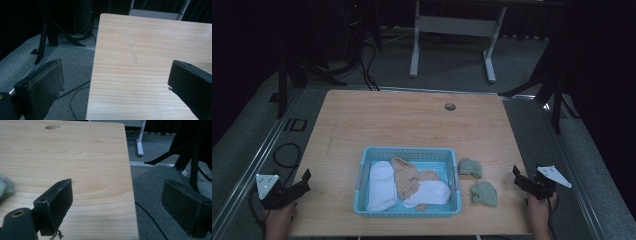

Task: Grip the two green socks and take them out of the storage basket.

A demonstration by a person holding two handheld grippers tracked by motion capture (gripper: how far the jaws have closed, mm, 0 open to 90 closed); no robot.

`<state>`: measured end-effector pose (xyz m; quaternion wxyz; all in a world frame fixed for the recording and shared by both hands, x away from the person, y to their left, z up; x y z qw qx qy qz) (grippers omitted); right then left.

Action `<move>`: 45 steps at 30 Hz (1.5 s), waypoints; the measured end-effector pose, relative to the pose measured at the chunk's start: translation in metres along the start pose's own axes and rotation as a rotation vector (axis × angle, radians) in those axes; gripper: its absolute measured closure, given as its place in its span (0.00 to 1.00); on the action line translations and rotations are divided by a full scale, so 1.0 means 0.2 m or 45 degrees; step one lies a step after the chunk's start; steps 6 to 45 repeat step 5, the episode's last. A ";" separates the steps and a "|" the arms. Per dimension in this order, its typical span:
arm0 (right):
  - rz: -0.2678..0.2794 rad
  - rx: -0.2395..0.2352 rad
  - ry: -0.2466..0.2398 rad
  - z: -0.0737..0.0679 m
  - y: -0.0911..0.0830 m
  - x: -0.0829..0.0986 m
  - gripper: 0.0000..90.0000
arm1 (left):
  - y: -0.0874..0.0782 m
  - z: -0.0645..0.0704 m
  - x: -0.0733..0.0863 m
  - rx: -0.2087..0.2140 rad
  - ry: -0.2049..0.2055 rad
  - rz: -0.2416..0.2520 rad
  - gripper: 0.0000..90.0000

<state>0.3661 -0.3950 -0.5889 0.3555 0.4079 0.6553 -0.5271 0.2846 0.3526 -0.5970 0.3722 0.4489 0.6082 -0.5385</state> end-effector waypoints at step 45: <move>-0.002 0.019 -0.005 0.01 0.00 0.00 0.12 | 0.00 0.00 0.00 0.002 -0.001 -0.001 0.01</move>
Point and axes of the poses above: each handheld gripper's, and its own axes: y roughly forward along the jaws, x roughly out of its underside, z roughly to its right, the point moved 7 cm from there along y, roughly forward along the jaws, and after that the axes turned 14 degrees about y, right-handed, at the moved point
